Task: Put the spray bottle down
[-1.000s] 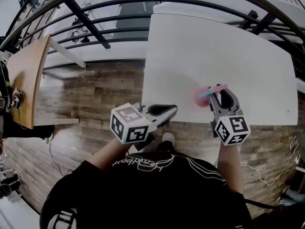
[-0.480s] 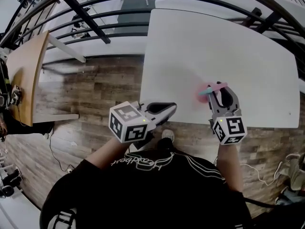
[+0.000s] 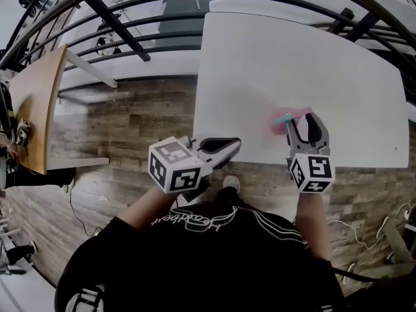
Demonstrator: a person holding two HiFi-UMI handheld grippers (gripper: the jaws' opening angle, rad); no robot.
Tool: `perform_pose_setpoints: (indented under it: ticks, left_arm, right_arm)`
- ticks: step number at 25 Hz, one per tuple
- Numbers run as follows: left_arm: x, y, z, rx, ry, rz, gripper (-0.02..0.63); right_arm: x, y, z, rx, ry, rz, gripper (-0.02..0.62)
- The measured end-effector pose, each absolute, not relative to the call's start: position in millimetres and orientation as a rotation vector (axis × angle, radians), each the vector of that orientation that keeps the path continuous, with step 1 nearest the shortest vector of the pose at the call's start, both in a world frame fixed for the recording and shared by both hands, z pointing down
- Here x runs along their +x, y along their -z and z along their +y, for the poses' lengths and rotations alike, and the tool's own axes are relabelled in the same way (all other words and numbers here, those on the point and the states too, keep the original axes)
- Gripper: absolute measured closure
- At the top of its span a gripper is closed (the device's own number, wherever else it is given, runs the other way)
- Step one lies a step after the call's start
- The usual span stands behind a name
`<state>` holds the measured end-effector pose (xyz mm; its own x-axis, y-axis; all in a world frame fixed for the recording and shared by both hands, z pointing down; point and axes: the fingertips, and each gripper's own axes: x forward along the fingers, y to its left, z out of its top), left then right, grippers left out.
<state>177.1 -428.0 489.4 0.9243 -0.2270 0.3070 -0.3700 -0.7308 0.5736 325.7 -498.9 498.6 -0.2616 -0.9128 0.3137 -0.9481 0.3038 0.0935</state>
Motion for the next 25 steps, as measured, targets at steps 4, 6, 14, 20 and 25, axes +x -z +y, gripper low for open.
perform_pose_setpoints:
  ticks: [4,6,14,20,25]
  left_arm:
    - [167.1,-485.5,-410.4,2.430,-0.286,-0.411,0.600]
    - [161.6,-480.9,-400.9,2.441,-0.284,-0.407,0.600]
    - [140.5,-441.1,-335.1,2.509,-0.252,-0.337,0.600]
    - [121.5,-402.6,-276.1,2.591,-0.217,-0.283,0.600]
    - [105.9,-374.3,-229.3,2.655,-0.195,-0.247,0.600]
  right_arm:
    - [330.6,-495.9,-479.0,1.740,-0.210,-2.245,0.417]
    - [329.6,-493.1,-465.2,1.758,-0.221,-2.230,0.419]
    - [275.8,-454.8,-373.4,1.703,-0.331,-2.331,0.419]
    - [223.1,-410.1,-285.3,1.626,-0.458,-2.493,0.490]
    - [183.0,-373.9,-222.4,1.502,-0.497,-2.642,0.565]
